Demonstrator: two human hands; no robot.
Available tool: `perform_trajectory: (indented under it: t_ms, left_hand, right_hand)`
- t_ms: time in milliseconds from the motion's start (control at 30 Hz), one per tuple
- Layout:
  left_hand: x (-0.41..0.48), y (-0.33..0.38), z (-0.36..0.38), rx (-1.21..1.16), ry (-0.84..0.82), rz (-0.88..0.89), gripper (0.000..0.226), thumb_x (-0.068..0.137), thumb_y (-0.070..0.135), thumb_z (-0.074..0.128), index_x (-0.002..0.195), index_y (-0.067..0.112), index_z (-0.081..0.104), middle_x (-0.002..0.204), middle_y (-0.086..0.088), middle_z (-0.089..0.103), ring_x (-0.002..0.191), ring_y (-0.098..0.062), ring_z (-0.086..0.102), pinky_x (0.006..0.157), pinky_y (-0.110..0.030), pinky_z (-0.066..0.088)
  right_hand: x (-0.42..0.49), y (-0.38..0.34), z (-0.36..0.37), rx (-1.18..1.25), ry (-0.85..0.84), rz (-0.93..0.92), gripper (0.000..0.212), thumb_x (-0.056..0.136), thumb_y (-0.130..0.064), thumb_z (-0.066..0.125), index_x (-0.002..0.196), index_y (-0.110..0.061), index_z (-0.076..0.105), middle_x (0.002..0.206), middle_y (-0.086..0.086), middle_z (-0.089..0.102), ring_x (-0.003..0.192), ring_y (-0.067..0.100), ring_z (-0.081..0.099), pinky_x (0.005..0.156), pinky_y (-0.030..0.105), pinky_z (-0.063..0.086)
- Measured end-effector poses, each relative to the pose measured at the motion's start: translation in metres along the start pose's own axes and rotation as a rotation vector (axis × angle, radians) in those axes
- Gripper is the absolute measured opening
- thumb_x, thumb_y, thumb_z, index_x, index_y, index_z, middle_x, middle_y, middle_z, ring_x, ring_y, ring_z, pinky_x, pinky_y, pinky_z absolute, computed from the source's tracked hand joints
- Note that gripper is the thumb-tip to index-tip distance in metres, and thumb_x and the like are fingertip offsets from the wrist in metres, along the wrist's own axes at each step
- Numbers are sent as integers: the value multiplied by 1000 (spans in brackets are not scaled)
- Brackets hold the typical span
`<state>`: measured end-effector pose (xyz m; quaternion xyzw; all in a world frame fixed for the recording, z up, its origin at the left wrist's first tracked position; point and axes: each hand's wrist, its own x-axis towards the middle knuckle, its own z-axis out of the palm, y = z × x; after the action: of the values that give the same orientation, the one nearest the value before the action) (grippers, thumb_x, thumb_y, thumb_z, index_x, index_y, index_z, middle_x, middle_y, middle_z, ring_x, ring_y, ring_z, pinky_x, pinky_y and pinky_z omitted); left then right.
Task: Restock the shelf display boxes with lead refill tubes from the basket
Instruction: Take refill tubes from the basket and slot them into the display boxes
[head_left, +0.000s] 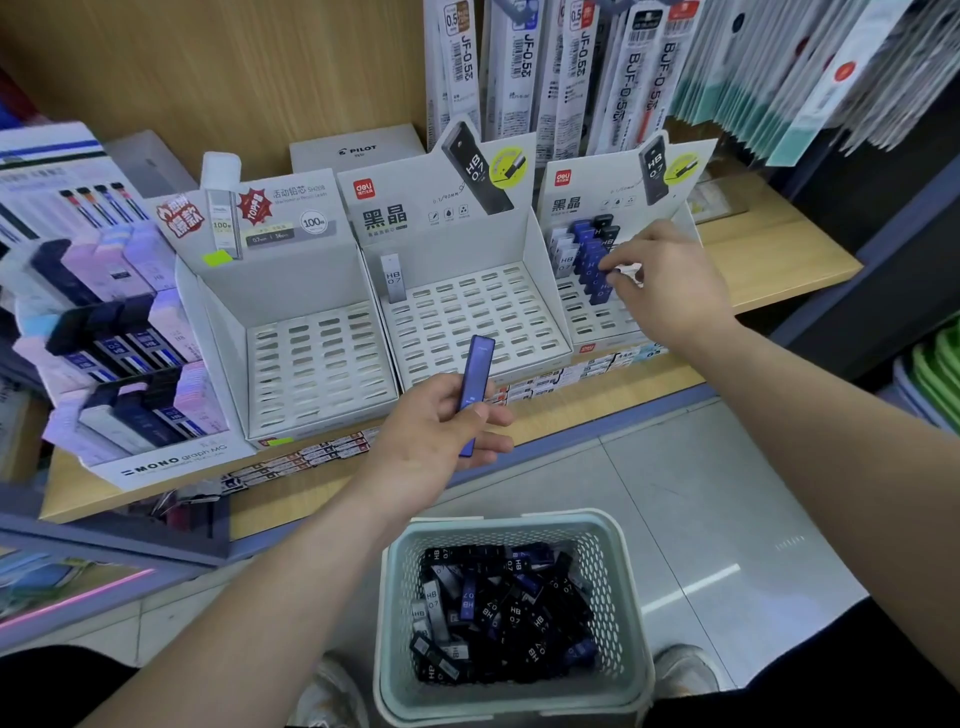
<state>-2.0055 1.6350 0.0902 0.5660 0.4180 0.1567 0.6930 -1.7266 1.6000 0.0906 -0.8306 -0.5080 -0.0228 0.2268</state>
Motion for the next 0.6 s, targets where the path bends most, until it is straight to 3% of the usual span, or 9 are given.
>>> perform_trajectory:
  t_ms: [67, 133, 200, 267, 367, 467, 600]
  left_hand:
    - [0, 1, -1, -6, 8, 6, 17, 103, 6, 49, 115, 8, 61, 99, -9, 76, 82, -25, 75, 79, -36, 62]
    - [0, 1, -3, -8, 12, 18, 17, 103, 5, 50, 115, 8, 62, 98, -9, 76, 81, -24, 75, 78, -35, 62]
    - [0, 2, -3, -12, 10, 27, 17, 103, 5, 50, 115, 8, 62, 98, -11, 76, 80, -23, 74, 78, -34, 62]
    - [1, 2, -2, -4, 0, 32, 18, 102, 5, 51, 114, 9, 63, 99, -12, 75, 81, -23, 74, 79, -33, 62]
    - [0, 0, -2, 16, -34, 40, 19, 102, 6, 52, 115, 12, 65, 99, -10, 76, 85, -24, 75, 80, -33, 62]
    - [0, 0, -3, -4, -12, 60, 18, 100, 4, 55, 112, 13, 65, 92, -6, 77, 78, -20, 74, 76, -29, 61]
    - [4, 4, -9, -102, 136, 127, 15, 93, -1, 64, 103, 10, 63, 81, -7, 76, 66, -15, 71, 62, -23, 58]
  right_hand:
    - [-3, -13, -5, 9, 35, -28, 22, 92, -22, 68, 113, -22, 73, 108, 2, 59, 85, 23, 62, 74, 37, 54]
    - [-11, -36, -10, 188, 4, -55, 18, 91, -23, 68, 108, -23, 73, 95, -3, 63, 79, 16, 62, 73, 30, 52]
    - [-24, -64, -12, 455, -167, -30, 13, 93, -27, 66, 105, -26, 71, 83, -8, 67, 69, 8, 63, 65, 19, 49]
    - [-35, -84, -10, 587, -357, -35, 15, 96, -31, 64, 109, -27, 70, 79, -4, 68, 62, 6, 64, 60, 17, 49]
    - [-43, -97, -2, 646, -526, -89, 13, 95, -27, 67, 101, -17, 72, 73, -4, 64, 53, 2, 58, 57, 19, 48]
    - [-41, -93, -1, 691, -540, -64, 9, 92, -21, 71, 91, -12, 69, 70, 2, 63, 54, 6, 58, 58, 26, 50]
    - [-37, -76, -7, 715, -572, 18, 12, 94, -23, 69, 92, -11, 65, 72, 7, 71, 61, 17, 66, 65, 36, 54]
